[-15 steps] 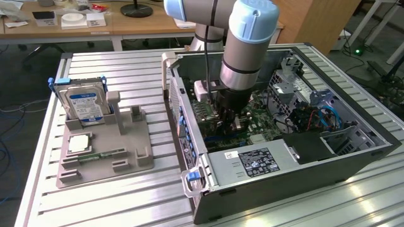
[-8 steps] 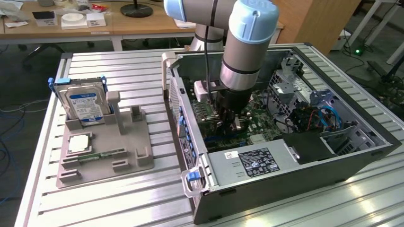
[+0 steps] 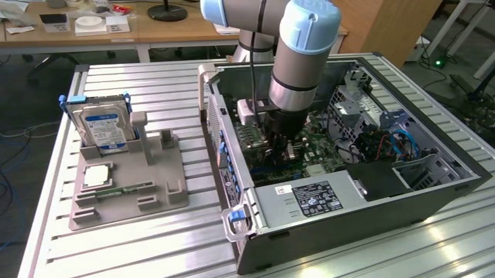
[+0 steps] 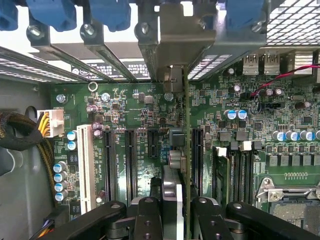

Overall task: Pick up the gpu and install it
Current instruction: 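Insert the gpu into the slot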

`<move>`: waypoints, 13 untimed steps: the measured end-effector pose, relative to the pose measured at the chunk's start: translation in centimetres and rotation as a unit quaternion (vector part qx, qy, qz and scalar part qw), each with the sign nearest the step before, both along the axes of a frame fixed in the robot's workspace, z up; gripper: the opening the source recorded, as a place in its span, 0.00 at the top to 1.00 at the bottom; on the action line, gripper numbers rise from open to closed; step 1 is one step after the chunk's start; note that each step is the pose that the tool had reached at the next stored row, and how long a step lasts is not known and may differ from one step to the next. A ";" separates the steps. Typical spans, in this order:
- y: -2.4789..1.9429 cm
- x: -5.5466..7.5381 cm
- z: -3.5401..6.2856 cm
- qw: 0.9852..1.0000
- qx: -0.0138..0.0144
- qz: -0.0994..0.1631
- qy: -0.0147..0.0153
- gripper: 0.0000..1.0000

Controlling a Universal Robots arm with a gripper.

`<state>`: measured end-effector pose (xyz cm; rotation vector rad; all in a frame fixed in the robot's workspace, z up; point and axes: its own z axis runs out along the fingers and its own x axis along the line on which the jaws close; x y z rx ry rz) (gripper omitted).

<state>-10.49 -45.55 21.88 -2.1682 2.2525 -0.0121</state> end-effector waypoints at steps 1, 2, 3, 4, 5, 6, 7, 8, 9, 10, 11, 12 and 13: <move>0.00 0.0 0.00 1.000 0.000 0.000 0.000 0.72; 0.00 0.0 0.01 1.000 0.000 0.000 0.000 0.72; 0.00 0.0 0.01 1.000 0.000 0.000 0.000 0.72; 0.00 0.0 0.01 1.000 0.000 0.000 0.000 0.72; 0.00 0.0 0.00 1.000 0.000 0.000 0.000 0.72; 0.00 0.0 0.01 1.000 0.000 0.000 0.000 0.72; -0.01 0.0 -0.01 1.000 0.000 0.000 0.000 0.72; -0.01 0.0 -0.04 1.000 0.000 0.000 0.000 0.72; -0.01 0.0 -0.07 1.000 0.000 0.000 0.000 0.72; -0.01 0.0 -0.11 1.000 0.000 0.000 0.000 0.72; 0.00 0.0 -0.13 1.000 0.000 0.000 0.000 0.72; 0.00 0.0 -0.17 1.000 0.000 0.000 0.000 0.72; 0.00 0.0 -0.20 1.000 0.000 0.000 0.000 0.72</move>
